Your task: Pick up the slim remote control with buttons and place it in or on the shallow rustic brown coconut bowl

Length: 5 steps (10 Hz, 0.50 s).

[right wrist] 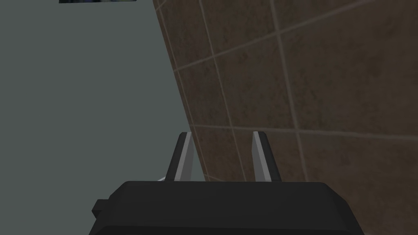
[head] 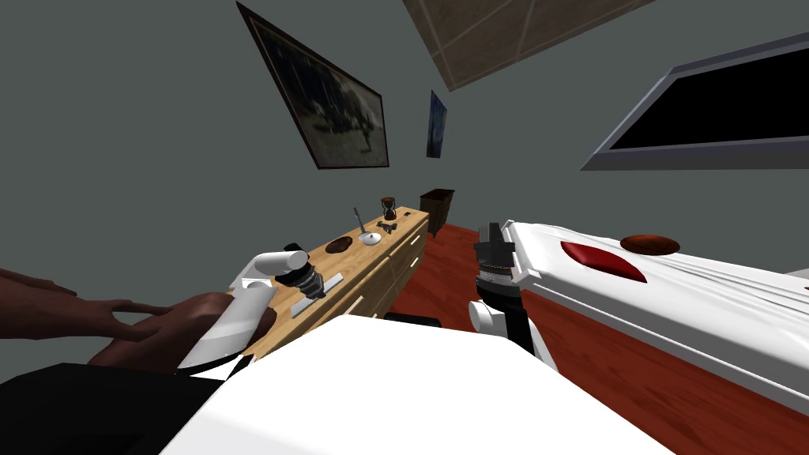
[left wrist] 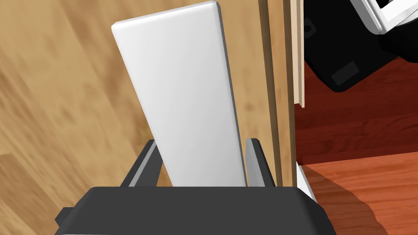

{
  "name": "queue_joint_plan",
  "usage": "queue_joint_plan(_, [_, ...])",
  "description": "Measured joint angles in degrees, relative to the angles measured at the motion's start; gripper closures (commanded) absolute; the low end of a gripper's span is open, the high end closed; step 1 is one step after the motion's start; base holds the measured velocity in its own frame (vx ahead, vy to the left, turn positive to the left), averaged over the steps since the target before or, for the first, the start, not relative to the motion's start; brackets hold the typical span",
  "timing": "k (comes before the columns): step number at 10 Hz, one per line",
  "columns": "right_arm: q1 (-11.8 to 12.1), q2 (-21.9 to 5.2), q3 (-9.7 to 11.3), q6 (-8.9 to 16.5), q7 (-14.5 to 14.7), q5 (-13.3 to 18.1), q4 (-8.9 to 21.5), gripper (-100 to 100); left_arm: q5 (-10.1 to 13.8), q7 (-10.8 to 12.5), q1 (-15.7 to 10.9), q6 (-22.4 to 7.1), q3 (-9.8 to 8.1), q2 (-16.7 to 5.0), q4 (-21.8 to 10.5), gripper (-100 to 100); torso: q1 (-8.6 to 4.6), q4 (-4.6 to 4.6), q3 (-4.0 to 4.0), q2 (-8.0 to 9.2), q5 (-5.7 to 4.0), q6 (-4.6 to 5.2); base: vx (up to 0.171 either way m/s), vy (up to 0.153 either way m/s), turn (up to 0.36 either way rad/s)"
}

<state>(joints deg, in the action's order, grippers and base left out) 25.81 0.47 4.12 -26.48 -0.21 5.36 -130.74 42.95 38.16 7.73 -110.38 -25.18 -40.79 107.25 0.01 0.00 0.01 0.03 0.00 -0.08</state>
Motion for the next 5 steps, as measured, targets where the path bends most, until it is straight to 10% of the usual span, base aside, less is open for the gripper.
queue_joint_plan(1, [0.0, 0.0, 0.0, 0.0, 0.0, 0.0, 0.0, 0, 0.0, 0.0, 0.0, 0.0, 0.01, 0.0, 0.0, 100, -0.01, 0.00, 0.01, 0.01, -0.01, 0.00, -0.025, -0.108, 0.041])
queue_joint_plan(5, [0.0, 0.0, 0.0, 0.0, 0.0, 0.0, 0.0, 0, 2.1, 0.1, -4.5, 4.6, -4.92, -4.6, 1.6, 100, -0.95, 0.23, 0.30, 0.38, -0.37, 0.10, -0.066, -0.178, 0.030])
